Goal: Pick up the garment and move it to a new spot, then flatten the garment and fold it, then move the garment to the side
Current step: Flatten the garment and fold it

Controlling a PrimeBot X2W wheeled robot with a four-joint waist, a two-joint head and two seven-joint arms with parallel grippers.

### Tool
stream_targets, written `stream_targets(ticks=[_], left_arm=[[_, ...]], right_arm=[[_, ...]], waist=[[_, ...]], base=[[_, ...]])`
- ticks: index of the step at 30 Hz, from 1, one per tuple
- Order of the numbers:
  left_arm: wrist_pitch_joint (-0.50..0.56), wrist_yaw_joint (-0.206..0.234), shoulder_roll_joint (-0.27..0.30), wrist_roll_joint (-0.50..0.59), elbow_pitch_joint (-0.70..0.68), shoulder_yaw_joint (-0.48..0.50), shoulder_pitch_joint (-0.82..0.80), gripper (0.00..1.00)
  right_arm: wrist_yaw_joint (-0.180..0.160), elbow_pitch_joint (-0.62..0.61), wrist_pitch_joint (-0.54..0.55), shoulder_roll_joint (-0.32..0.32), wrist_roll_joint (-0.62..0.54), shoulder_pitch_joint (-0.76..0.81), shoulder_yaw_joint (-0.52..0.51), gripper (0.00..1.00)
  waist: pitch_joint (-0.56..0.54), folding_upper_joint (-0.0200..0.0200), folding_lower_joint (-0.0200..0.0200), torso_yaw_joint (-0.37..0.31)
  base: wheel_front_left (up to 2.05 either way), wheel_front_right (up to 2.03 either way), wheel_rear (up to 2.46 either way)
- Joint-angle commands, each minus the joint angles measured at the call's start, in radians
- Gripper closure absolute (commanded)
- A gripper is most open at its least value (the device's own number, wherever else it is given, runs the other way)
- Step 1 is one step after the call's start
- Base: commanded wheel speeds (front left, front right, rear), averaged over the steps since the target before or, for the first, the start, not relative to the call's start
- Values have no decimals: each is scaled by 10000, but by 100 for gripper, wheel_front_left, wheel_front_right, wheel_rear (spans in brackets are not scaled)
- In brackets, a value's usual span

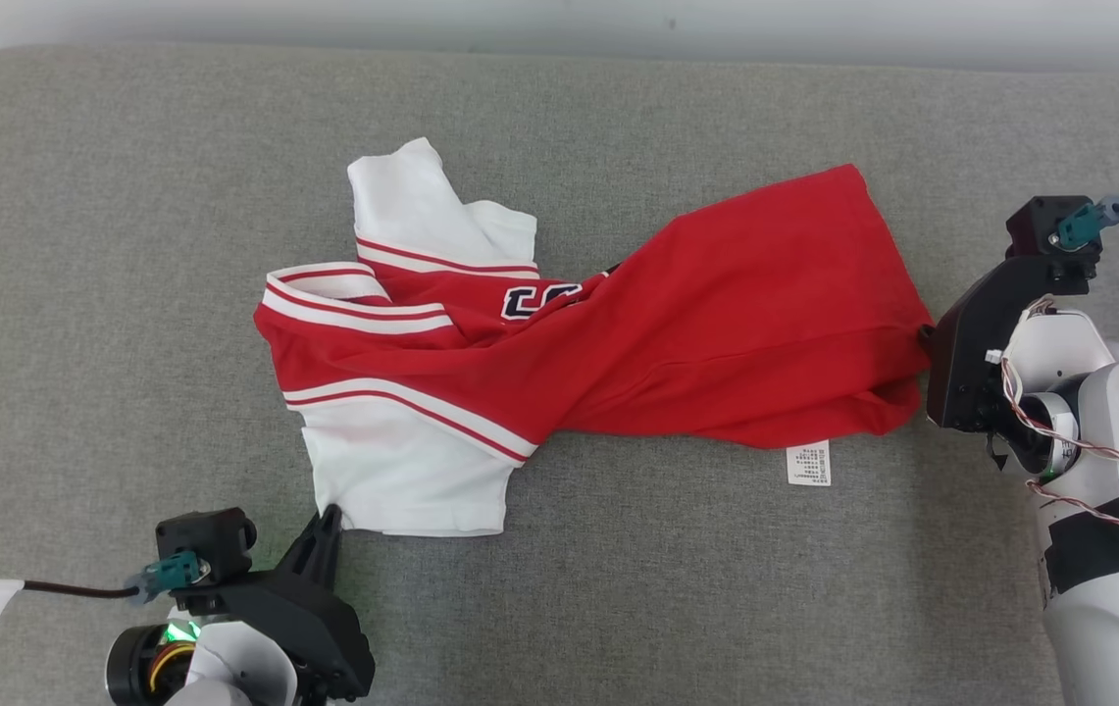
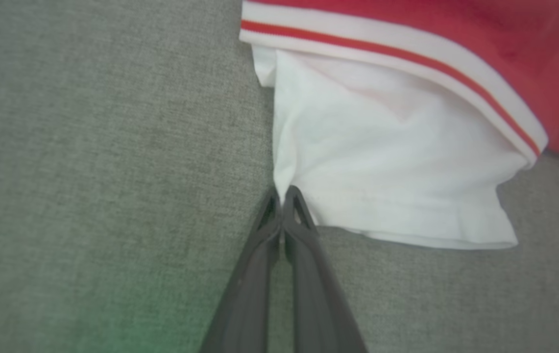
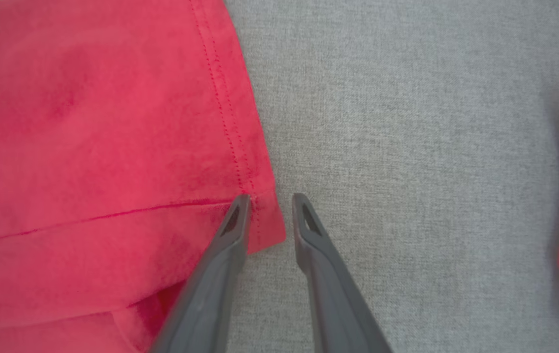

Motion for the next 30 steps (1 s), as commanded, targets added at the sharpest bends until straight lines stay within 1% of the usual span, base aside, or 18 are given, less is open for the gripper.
stream_targets(ticks=[1,4,5,7,9,10,11,12,16,20,25,28,30], left_arm=[[112,81,41,-30,113,-70,152,100],[143,112,52,-24,97,-84,122,100],[148,117,53,-26,94,-86,115,100],[162,118,51,-35,95,-97,107,100],[161,123,51,-45,97,-103,92,100],[154,129,54,-53,100,-97,87,100],[143,133,58,-65,103,-90,84,100],[133,138,65,-69,113,-87,81,100],[-28,129,66,-61,77,-31,62,100],[-618,-12,25,-9,-190,186,-87,100],[-1818,-488,-402,-606,-1022,960,-208,100],[-2457,-871,-584,-1117,-1741,1539,-280,100],[-2769,-1236,-579,-1398,-2311,1894,-397,100]], right_arm=[[-20,8,29,5,-23,62,19,55],[-20,101,127,12,-57,10,-3,54],[-20,117,148,18,-77,-5,-9,56],[-20,140,161,42,-117,-28,-17,56],[-20,195,164,55,-74,-45,31,62],[-20,202,132,52,-43,-63,85,67],[-20,223,107,52,-3,-81,113,80],[-20,222,59,33,4,-93,169,99],[-20,95,-256,-108,28,-159,336,100],[-20,-39,-709,-195,174,-238,412,100],[-20,-577,-1280,-185,702,-58,422,100],[-20,-1221,-1520,3,1616,177,339,100],[-20,-1776,-1631,-115,2199,282,414,100]], waist=[[35,0,0,15],[91,0,0,45],[107,0,0,56],[140,0,0,76],[165,0,0,88],[176,0,0,88],[185,0,0,84],[188,0,0,81],[163,0,0,54],[65,0,0,1],[-201,0,0,-33],[-406,0,0,-76],[-539,0,0,-141]], base=[[0,0,0],[0,0,0],[0,0,0],[0,0,0],[0,0,0],[0,0,0],[0,0,0],[0,0,0],[0,0,0],[0,0,0],[0,0,0],[0,0,0],[0,0,0]])
